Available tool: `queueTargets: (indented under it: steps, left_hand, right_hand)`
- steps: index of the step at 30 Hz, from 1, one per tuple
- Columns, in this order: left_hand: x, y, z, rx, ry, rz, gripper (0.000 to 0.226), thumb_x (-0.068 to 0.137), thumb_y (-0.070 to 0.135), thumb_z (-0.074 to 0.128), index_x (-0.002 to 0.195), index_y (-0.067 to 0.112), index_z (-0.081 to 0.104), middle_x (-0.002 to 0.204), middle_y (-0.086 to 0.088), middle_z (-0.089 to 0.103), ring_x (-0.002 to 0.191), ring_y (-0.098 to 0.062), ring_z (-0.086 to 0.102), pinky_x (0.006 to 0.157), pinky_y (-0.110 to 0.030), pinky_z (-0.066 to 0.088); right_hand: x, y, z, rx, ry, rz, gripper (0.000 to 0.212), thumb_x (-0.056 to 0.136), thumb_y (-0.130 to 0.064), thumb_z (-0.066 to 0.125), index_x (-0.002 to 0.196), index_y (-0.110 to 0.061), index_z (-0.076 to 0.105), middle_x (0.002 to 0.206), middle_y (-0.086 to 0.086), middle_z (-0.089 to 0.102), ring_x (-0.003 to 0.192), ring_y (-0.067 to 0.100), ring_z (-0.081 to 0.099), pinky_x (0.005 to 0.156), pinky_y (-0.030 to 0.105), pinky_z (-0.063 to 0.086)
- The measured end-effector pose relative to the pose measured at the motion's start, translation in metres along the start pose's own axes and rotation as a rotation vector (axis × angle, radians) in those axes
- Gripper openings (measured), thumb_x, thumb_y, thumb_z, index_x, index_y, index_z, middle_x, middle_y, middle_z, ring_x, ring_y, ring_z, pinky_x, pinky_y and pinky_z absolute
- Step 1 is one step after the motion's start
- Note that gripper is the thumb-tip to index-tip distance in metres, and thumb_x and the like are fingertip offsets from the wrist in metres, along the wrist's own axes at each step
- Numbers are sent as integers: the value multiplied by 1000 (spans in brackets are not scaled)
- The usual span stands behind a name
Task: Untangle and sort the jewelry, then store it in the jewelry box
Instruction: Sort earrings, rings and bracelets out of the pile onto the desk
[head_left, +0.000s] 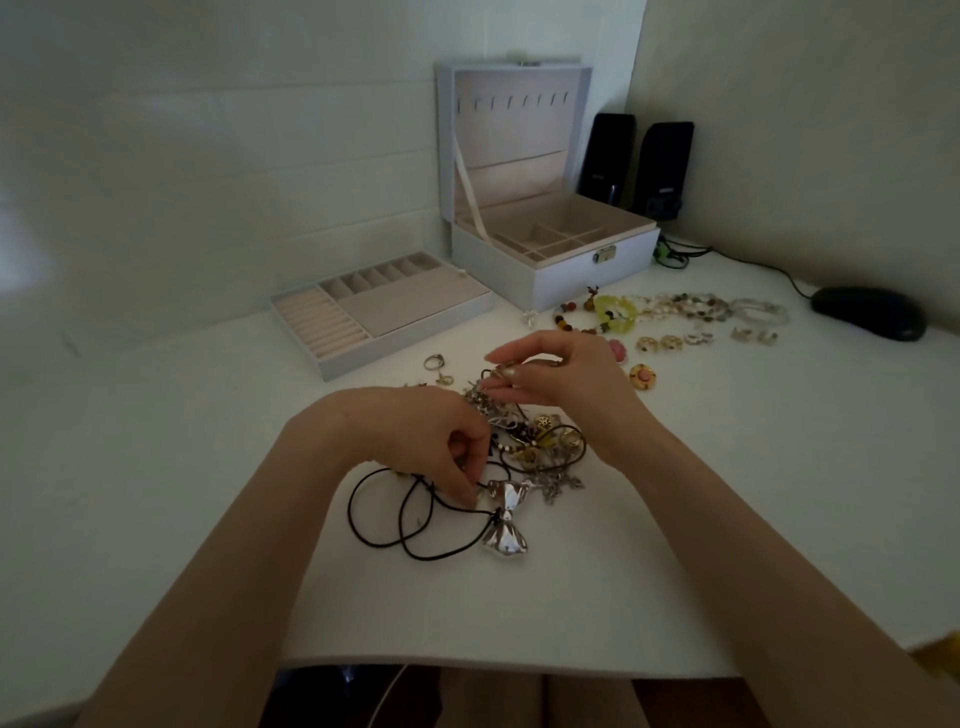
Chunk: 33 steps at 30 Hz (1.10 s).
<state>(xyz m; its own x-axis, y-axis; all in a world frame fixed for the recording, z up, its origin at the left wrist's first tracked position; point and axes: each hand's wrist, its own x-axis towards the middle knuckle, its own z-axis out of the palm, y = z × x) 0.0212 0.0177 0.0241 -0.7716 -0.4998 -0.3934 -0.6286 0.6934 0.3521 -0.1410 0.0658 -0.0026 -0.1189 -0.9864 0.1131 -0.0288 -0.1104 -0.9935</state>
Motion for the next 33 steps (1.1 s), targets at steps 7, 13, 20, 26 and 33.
queueTargets:
  steps: [7, 13, 20, 26, 33]
  left_hand:
    - [-7, -11, -8, -110, 144, 62, 9, 84, 28, 67, 81, 26, 59, 83, 11, 58, 76, -6, 51, 74, -26, 46]
    - [-1, -20, -8, -303, 317, 40, 13, 86, 12, 65, 76, 16, 57, 72, 3, 69, 65, -7, 62, 65, -26, 51]
    - [18, -7, 4, -587, 505, 120, 10, 85, 3, 64, 85, 10, 57, 82, -13, 70, 75, -21, 70, 72, -29, 58]
    - [31, 16, 3, -508, 534, 200, 11, 83, 10, 70, 85, 15, 61, 83, -4, 69, 71, -8, 69, 68, -19, 53]
    - [53, 54, 7, -344, 473, 250, 11, 81, 12, 71, 85, 21, 66, 75, 13, 66, 71, 3, 64, 72, -10, 47]
  right_hand:
    - [0, 0, -2, -2, 28, 21, 9, 82, 8, 64, 88, 1, 67, 81, 19, 70, 73, 24, 72, 68, 25, 58]
    - [-2, -5, -2, 63, 15, 74, 7, 80, 5, 68, 86, 3, 67, 85, 21, 71, 75, 25, 72, 69, 24, 57]
    - [-12, -7, -18, 3, 14, 58, 17, 79, 14, 62, 88, 0, 67, 77, 11, 66, 69, 20, 69, 69, 25, 58]
    - [-23, -9, -39, -57, 74, 37, 31, 75, 19, 60, 93, -4, 69, 74, 6, 59, 70, 20, 64, 68, 23, 56]
    - [-39, -10, -69, -187, 149, 47, 30, 69, 19, 63, 90, -2, 69, 92, 11, 69, 82, 14, 64, 64, 19, 55]
